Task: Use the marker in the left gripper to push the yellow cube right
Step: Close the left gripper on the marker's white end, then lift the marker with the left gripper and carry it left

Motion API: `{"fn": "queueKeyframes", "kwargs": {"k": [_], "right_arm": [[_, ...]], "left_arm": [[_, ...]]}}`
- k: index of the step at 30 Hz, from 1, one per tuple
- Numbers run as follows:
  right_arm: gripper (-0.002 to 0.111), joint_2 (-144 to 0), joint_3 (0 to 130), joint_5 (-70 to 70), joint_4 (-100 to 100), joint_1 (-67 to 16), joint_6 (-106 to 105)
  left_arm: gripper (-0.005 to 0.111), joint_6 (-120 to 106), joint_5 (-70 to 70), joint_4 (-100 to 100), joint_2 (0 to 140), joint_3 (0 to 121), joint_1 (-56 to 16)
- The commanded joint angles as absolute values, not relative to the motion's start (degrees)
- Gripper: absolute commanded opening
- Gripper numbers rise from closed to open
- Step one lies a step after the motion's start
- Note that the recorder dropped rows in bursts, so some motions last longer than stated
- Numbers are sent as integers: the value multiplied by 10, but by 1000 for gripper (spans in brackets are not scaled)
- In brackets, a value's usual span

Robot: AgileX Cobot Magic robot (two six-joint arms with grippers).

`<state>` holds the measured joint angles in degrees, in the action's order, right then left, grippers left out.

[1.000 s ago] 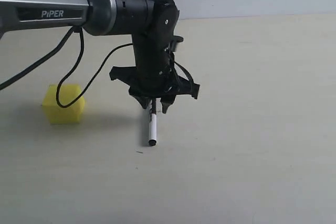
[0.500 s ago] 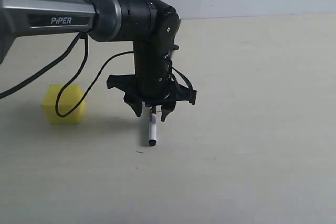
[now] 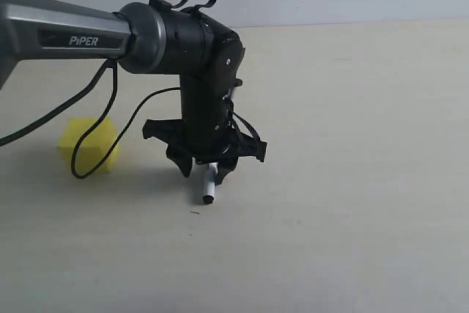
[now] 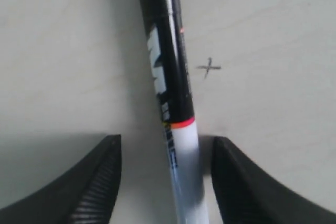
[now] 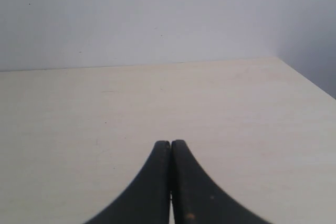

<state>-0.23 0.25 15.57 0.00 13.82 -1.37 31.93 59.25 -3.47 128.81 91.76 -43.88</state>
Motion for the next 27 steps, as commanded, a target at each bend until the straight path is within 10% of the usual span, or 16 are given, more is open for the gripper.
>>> {"fn": "queueKeyframes", "kwargs": {"k": [1, 5, 12, 27], "right_arm": [[0, 0, 0, 153, 0, 141, -17], [0, 0, 0, 153, 0, 141, -17], [0, 0, 0, 153, 0, 141, -17], [0, 0, 0, 153, 0, 141, -17]], "left_arm": [[52, 324, 571, -37, 1286, 907, -441], [48, 324, 571, -35, 1286, 907, -441], [0, 313, 581, -28, 1285, 907, -441], [0, 198, 700, -229, 851, 757, -337]]}}
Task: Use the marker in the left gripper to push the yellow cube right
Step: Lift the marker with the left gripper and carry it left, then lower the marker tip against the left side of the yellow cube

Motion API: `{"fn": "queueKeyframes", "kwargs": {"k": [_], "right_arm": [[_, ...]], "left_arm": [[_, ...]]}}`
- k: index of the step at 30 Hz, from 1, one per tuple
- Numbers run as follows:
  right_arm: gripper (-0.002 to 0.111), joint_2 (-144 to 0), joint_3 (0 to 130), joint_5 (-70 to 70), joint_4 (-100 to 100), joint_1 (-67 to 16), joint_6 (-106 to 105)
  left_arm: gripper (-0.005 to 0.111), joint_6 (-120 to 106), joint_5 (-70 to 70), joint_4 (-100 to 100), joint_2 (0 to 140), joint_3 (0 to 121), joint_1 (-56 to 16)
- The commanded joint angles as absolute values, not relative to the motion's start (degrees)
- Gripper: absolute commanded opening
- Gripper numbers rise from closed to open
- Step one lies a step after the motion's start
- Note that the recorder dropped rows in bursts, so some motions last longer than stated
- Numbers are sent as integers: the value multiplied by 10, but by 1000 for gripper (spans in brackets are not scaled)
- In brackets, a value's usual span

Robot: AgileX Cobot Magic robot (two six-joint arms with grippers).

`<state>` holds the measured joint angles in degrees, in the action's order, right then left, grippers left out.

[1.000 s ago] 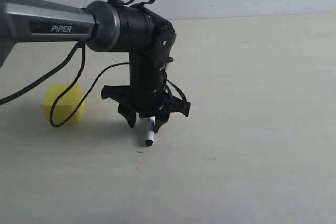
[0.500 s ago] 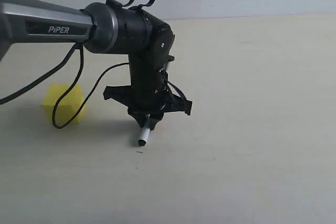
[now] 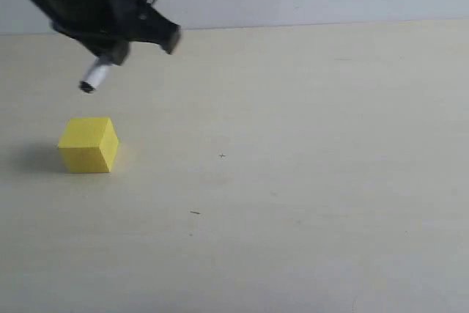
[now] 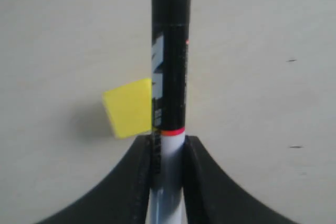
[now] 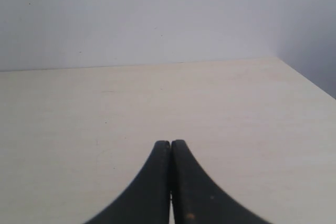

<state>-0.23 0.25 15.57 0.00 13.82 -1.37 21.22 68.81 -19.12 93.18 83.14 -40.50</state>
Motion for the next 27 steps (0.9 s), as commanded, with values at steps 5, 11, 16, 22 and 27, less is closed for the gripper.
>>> {"fn": "queueKeyframes", "kwargs": {"k": [5, 11, 16, 22, 27], "right_arm": [[0, 0, 0, 153, 0, 141, -17], [0, 0, 0, 153, 0, 140, -17], [0, 0, 0, 153, 0, 140, -17], [0, 0, 0, 153, 0, 140, -17], [0, 0, 0, 153, 0, 140, -17]], "left_arm": [[0, 81, 686, -236, 752, 619, -140], [0, 87, 578, -195, 727, 548, -16], [0, -163, 528, -205, 749, 530, -12], [0, -303, 441, -253, 809, 530, -12], [0, -346, 412, -269, 882, 537, -12]]}}
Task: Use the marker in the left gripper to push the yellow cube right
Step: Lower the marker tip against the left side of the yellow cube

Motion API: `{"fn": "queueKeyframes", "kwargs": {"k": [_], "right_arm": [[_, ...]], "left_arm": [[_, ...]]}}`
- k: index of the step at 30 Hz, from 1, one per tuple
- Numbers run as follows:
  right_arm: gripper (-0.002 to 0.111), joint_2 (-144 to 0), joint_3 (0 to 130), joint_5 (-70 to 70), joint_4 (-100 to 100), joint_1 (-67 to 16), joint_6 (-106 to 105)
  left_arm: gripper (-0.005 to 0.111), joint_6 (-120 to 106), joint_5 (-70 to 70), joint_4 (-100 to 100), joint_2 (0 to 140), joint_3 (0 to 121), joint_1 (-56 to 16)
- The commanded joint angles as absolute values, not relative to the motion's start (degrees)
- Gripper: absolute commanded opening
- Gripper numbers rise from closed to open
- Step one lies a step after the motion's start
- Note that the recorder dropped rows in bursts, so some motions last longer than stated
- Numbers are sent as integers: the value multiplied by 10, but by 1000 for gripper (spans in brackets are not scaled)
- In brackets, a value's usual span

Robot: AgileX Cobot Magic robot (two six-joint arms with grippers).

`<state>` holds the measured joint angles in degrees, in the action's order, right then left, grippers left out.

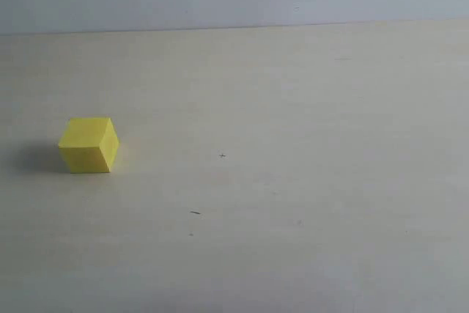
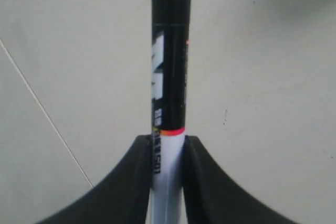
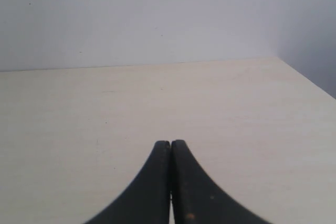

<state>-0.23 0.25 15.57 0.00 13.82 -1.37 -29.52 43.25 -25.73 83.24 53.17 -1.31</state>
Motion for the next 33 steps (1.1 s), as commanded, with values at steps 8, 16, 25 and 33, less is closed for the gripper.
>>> {"fn": "queueKeyframes", "kwargs": {"k": [8, 16, 25, 33], "right_arm": [[0, 0, 0, 153, 0, 140, -17], [0, 0, 0, 153, 0, 140, -17], [0, 0, 0, 153, 0, 140, -17], [0, 0, 0, 153, 0, 140, -17]], "left_arm": [[0, -604, 395, -229, 963, 543, 3], [0, -778, 386, -104, 1005, 571, 52], [0, -829, 334, -66, 1044, 571, 52], [0, -852, 334, -68, 1044, 573, 52]]}}
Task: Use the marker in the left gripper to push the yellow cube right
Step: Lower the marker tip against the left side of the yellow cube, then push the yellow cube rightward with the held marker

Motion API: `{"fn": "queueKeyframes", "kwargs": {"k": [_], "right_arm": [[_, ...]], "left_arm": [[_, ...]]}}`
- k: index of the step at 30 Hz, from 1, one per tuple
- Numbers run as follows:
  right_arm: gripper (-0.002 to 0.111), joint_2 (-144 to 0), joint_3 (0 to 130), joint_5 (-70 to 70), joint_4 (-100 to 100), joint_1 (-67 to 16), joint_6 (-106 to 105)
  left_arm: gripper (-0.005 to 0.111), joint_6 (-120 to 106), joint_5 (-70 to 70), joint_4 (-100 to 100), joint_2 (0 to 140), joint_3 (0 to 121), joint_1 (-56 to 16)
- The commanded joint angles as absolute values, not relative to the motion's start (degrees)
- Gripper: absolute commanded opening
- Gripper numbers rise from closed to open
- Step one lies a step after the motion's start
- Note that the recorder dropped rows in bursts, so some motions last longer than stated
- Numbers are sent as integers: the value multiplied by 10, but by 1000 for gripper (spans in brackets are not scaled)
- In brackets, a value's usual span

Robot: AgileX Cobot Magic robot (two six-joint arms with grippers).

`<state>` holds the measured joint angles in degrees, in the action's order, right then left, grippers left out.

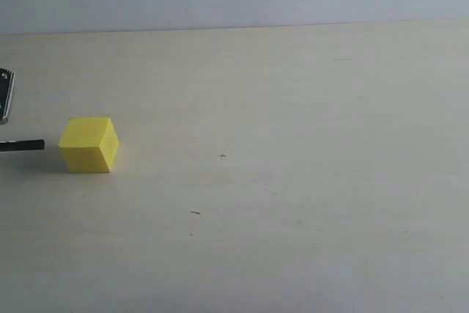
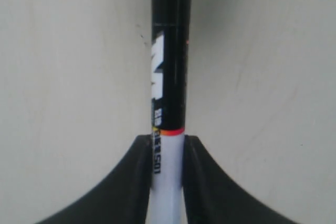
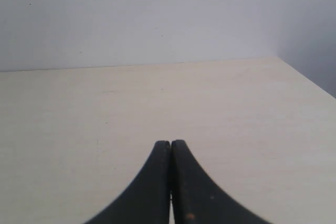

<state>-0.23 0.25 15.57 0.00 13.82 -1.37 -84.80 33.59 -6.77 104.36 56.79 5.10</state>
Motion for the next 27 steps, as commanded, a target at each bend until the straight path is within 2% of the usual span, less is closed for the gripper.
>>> {"fn": "queueKeyframes", "kwargs": {"k": [1, 11, 21, 27], "right_arm": [[0, 0, 0, 153, 0, 140, -17], [0, 0, 0, 153, 0, 140, -17], [0, 0, 0, 153, 0, 140, -17], [0, 0, 0, 153, 0, 140, -17]], "left_arm": [[0, -852, 334, -68, 1044, 573, 52], [0, -852, 340, -56, 1046, 573, 47], [0, -821, 302, -14, 1071, 573, -83], [0, -787, 310, -30, 1046, 575, -47]]}}
